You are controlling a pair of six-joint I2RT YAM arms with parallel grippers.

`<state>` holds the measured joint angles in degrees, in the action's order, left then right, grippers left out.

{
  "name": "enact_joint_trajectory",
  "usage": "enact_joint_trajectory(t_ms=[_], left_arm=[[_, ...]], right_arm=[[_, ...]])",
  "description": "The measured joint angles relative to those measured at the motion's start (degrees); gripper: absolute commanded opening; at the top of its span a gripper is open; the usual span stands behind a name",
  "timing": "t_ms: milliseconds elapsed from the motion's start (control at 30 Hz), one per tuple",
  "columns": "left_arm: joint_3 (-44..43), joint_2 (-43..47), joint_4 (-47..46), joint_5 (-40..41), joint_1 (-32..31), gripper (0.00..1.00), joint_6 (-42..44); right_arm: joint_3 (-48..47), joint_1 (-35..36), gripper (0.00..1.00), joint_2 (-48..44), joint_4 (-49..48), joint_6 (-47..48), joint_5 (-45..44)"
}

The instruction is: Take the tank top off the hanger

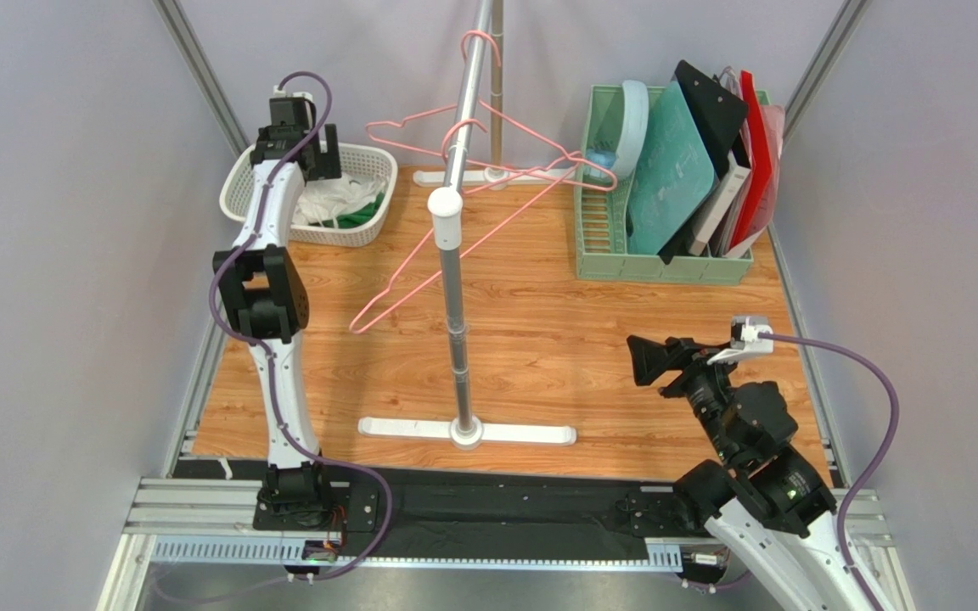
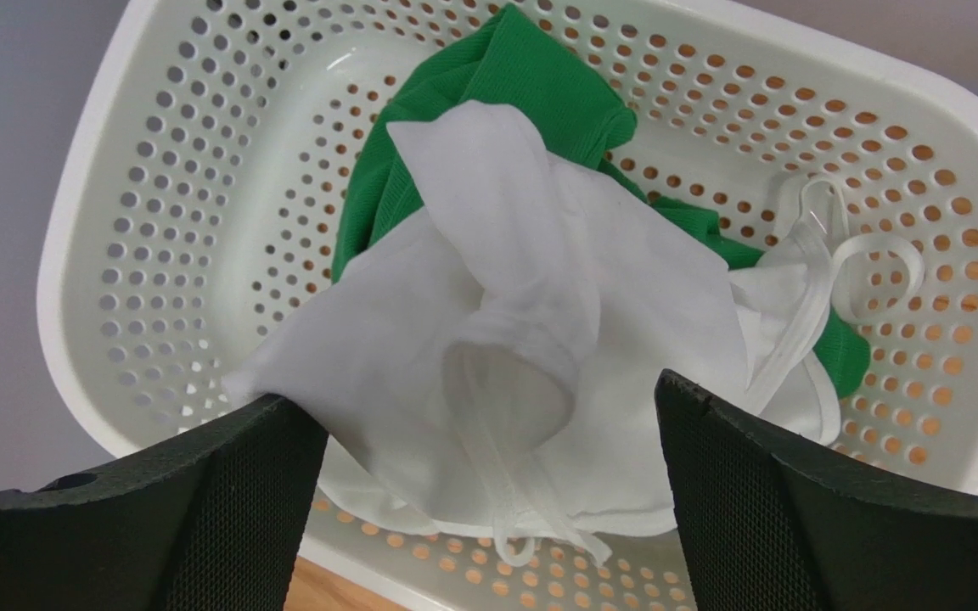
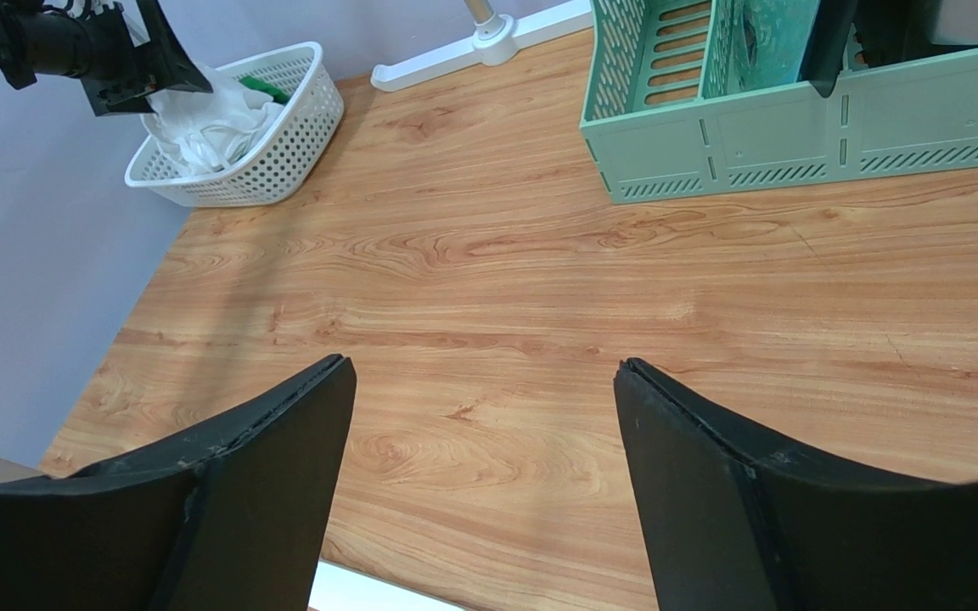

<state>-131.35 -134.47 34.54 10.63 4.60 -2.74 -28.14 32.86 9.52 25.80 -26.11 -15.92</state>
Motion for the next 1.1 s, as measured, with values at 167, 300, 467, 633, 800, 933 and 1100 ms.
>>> enact_joint_trajectory(t_ms=[167,300,467,633,800,933,1100], left_arm=[[1.8,1.7,1.5,-2.6,0.1,0.99,-5.7],[4.0,5.6,3.7,-7.3,0.5,0.99,-12.6],[0.2,9.7,9.1,-12.0,0.7,0.99,-20.9],[1.3,18.7,12.9,-14.1,0.7,0.99,-27.5],[23.1,36.9,9.0,-14.9,0.5,0.99,-30.6],[53.1,59.1,1.3,-13.8,-1.7,0.99,-31.8],[78.1,81.2,-6.0,-15.1,-5.8,0.99,-32.3]], right_arm=[[0.0,0.0,0.81,2.0,-0.5,-0.6,0.0],[-0.4,0.0,0.81,6.6,-0.9,-1.9,0.6],[-2.6,0.0,0.83,13.5,-0.9,-3.2,2.3],[-5.7,0.0,0.86,19.4,-0.3,-4.7,2.9],[-8.9,0.0,0.9,24.9,-0.1,-6.1,1.9],[-9.0,0.0,0.95,28.3,-0.9,-6.8,0.8],[-9.0,0.0,1.0,32.9,-2.8,-7.6,-0.1]])
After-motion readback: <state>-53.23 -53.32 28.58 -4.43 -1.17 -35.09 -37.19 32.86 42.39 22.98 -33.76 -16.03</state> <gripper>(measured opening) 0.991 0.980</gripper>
